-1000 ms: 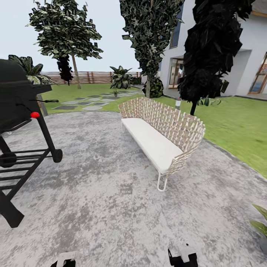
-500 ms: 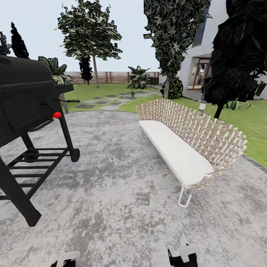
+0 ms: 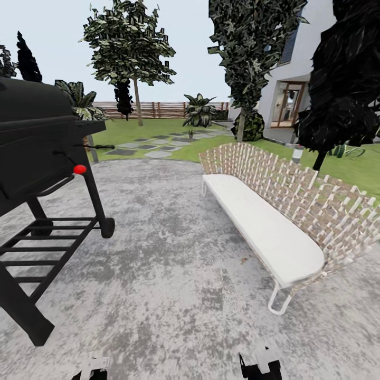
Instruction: Pick up the pesticide atomizer in the garden and spray insectifuge to fully cover both potted plants in the garden.
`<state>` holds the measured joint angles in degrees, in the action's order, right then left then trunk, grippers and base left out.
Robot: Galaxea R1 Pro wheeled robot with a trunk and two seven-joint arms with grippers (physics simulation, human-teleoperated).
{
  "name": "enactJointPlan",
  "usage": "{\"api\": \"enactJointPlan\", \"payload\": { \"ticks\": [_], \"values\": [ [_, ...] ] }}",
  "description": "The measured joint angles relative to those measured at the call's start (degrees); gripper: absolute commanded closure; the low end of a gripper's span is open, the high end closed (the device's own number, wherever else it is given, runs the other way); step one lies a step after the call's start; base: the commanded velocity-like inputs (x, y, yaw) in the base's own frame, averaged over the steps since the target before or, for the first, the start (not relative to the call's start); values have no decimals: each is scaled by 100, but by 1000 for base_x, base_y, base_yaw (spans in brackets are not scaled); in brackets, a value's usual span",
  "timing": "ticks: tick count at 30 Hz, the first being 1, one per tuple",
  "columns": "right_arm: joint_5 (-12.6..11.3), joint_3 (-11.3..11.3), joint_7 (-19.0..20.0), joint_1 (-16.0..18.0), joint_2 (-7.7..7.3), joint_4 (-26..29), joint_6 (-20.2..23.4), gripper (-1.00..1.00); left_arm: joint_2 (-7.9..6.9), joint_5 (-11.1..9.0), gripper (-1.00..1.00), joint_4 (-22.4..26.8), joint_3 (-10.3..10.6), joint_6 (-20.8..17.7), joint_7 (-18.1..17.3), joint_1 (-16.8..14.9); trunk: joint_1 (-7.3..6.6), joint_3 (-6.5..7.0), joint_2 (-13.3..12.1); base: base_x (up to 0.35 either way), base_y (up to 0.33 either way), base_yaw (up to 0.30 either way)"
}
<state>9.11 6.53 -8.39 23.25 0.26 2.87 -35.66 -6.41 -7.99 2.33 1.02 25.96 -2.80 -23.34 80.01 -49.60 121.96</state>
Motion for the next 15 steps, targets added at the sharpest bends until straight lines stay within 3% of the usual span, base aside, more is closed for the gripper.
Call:
{"api": "enactJointPlan", "payload": {
  "ticks": [15],
  "values": [
    [8,-2,2,0,0,-8,11,-100,-17,0,100,0,0,1,0,0,0,0,0,334,19,0]
  ]
}}
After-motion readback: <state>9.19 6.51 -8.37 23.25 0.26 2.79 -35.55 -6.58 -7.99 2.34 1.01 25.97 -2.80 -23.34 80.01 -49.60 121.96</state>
